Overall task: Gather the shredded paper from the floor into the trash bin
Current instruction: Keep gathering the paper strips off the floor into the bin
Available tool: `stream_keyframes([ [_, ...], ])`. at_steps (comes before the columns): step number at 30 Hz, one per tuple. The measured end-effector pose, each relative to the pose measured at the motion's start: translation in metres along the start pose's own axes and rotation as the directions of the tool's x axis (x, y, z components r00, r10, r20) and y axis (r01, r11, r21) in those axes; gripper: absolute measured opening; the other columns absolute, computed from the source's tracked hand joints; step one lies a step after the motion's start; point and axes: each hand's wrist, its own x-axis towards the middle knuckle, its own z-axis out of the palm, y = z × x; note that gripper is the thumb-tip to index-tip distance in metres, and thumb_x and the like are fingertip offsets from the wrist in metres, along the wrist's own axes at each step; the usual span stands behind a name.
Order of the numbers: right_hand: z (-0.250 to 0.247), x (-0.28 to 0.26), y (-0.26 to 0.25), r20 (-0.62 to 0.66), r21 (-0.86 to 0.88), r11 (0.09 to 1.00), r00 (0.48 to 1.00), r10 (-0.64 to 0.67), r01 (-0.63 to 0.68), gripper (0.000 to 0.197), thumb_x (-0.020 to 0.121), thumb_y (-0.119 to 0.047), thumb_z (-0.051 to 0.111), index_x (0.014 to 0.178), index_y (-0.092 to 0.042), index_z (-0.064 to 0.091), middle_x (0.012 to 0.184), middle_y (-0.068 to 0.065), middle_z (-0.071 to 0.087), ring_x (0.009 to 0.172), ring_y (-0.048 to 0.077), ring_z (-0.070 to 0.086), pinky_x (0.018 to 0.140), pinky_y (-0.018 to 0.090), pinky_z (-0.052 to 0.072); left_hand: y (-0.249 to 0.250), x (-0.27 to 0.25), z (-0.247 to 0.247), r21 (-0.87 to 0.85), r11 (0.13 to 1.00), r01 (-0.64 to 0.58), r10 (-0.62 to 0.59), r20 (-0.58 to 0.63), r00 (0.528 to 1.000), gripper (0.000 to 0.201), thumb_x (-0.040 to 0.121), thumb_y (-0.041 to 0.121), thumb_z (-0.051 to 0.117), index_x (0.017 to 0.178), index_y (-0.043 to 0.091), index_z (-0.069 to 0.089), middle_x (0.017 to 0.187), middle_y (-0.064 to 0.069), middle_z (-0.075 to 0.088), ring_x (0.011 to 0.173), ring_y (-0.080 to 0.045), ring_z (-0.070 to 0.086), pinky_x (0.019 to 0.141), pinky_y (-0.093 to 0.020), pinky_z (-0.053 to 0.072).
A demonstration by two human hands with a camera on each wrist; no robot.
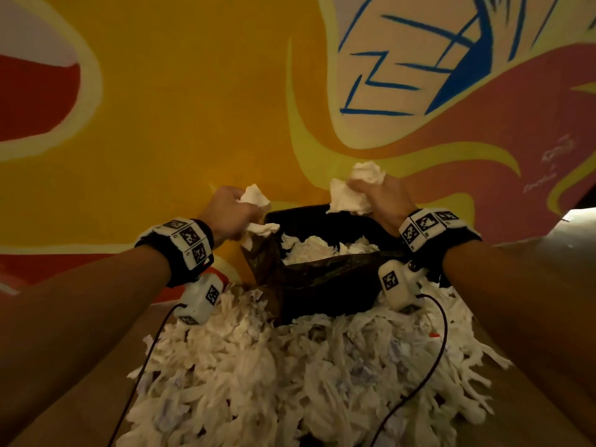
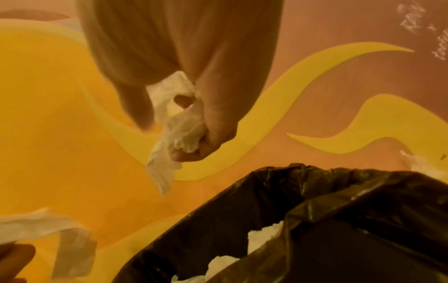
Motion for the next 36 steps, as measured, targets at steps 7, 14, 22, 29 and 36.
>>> stream_keyframes([
  [7, -0.012, 0.004, 0.021, 0.036, -0.225, 0.971, 0.997, -0.074, 0.08, 0.022, 0.071, -0.001, 0.06, 0.088, -0.012, 0.067, 0.097, 0.014, 0.07, 0.091, 0.034, 0.068, 0.077, 0.051, 0.057, 0.014, 0.0, 0.019, 0.151, 0.981, -0.124, 0.103, 0.135, 0.985, 0.04, 0.099, 0.043, 0.044, 0.077, 0.01, 0.05, 0.054, 0.0, 0.03, 0.038, -0.019, 0.025, 0.044, -0.029, 0.035],
  [14, -0.013, 0.004, 0.025, -0.003, -0.312, 0.948, 0.998, -0.058, 0.054, 0.012, 0.078, -0.011, 0.05, 0.068, -0.013, 0.056, 0.066, 0.01, 0.056, 0.065, 0.028, 0.057, 0.056, 0.035, 0.048, 0.009, 0.009, 0.023, 0.344, 0.922, -0.175, 0.149, 0.101, 0.984, 0.023, 0.092, 0.012, 0.058, 0.076, 0.01, 0.043, 0.072, -0.011, 0.056, 0.055, -0.021, 0.052, 0.056, -0.036, 0.046],
  [22, -0.019, -0.001, 0.024, 0.027, -0.426, 0.898, 0.993, -0.114, 0.115, 0.049, 0.099, -0.033, 0.04, 0.061, -0.004, 0.05, 0.063, 0.012, 0.053, 0.064, 0.027, 0.052, 0.061, 0.035, 0.038, 0.018, 0.022, 0.045, 0.308, 0.915, -0.262, 0.238, 0.114, 0.965, 0.023, 0.094, 0.009, 0.051, 0.082, 0.013, 0.07, 0.086, -0.003, 0.069, 0.057, -0.006, 0.057, 0.047, -0.018, 0.044],
  [29, -0.012, 0.0, 0.035, 0.168, -0.501, 0.855, 0.984, -0.052, 0.131, 0.014, 0.094, -0.002, 0.044, 0.099, -0.016, 0.046, 0.085, 0.002, 0.051, 0.072, 0.018, 0.048, 0.057, 0.025, 0.041, 0.02, 0.024, 0.085, 0.394, 0.849, -0.353, 0.364, 0.051, 0.93, 0.027, 0.09, 0.037, 0.049, 0.073, 0.018, 0.039, 0.065, 0.001, 0.041, 0.058, -0.017, 0.034, 0.053, -0.028, 0.026],
  [36, 0.009, -0.004, 0.037, 0.333, -0.83, 0.541, 0.9, 0.282, 0.138, 0.036, 0.101, -0.013, 0.036, 0.131, -0.002, 0.052, 0.137, 0.021, 0.046, 0.123, 0.04, 0.043, 0.107, 0.048, 0.033, 0.014, 0.023, 0.101, 0.697, 0.701, -0.153, -0.261, 0.45, 0.854, 0.037, 0.103, 0.012, 0.032, 0.139, 0.006, 0.038, 0.145, -0.019, 0.036, 0.114, -0.038, 0.044, 0.086, -0.038, 0.038],
])
